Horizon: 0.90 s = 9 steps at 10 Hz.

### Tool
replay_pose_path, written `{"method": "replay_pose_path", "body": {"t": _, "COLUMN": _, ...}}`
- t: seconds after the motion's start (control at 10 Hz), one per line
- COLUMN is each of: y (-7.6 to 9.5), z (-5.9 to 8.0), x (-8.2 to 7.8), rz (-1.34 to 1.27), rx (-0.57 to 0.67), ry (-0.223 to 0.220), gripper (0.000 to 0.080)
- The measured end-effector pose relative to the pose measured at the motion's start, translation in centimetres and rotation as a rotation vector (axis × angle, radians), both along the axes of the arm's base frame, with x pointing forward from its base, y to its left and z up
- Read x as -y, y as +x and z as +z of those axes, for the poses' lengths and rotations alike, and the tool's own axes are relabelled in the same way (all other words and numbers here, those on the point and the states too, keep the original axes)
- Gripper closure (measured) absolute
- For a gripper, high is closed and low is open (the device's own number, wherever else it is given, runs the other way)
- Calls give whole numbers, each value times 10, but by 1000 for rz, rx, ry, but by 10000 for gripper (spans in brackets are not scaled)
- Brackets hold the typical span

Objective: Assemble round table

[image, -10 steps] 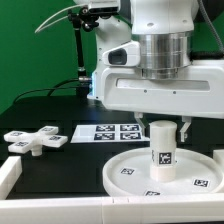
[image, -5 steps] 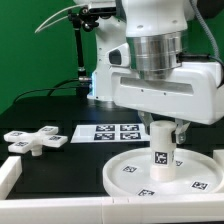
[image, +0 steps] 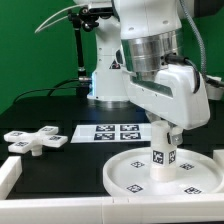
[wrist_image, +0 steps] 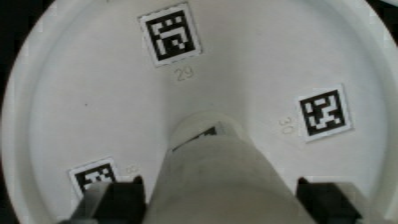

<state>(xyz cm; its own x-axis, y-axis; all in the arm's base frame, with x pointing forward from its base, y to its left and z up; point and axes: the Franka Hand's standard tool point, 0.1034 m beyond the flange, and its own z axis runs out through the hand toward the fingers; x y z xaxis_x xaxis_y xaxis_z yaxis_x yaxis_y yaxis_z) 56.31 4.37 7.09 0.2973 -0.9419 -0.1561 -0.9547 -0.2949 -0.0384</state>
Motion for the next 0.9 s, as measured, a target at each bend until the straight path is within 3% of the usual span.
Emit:
{"method": "replay_pose_path", "body": {"t": 0.1, "y": 0, "z": 0, "x": -1, "rz": 10, "rx": 1, "ry": 0, "gripper": 385}}
{"method": "replay_pose_path", "body": {"t": 0.2, "y": 0, "z": -1, "x": -1, "rz": 12, "rx": 1, "ry": 0, "gripper": 203}}
{"method": "replay_pose_path", "body": {"t": 0.4, "y": -1, "z": 0, "x": -2, "rz": 42, "rx": 1, "ry": -1, "gripper": 161}}
{"method": "replay_pose_path", "body": {"t": 0.6, "y": -2, "z": 8, "x": -12, "rz": 249, "rx": 13, "ry": -5, "gripper": 153}}
{"method": "replay_pose_path", "body": {"t": 0.9, "y": -25, "z": 27, "x": -9, "rz": 348, "rx": 35, "ry": 7, "gripper": 150}}
